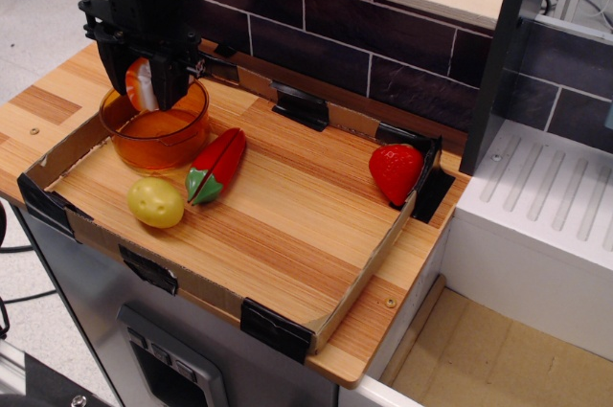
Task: Put sushi in pot
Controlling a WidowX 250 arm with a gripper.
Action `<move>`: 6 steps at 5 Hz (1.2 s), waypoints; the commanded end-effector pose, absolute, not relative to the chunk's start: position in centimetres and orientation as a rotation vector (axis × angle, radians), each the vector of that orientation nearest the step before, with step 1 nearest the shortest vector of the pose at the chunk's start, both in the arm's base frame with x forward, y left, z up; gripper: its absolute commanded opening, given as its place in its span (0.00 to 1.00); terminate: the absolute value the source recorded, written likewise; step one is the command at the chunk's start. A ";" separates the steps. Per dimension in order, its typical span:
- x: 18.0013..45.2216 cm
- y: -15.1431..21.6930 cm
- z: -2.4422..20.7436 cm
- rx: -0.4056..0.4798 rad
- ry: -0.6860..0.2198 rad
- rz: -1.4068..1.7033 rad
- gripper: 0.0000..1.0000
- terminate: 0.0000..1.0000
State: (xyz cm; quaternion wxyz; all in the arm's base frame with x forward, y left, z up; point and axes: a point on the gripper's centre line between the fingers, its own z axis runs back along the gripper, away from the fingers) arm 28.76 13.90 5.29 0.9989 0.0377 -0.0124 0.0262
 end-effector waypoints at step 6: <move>29.7 10.4 13.6 -0.050 -0.038 0.065 1.00 1.00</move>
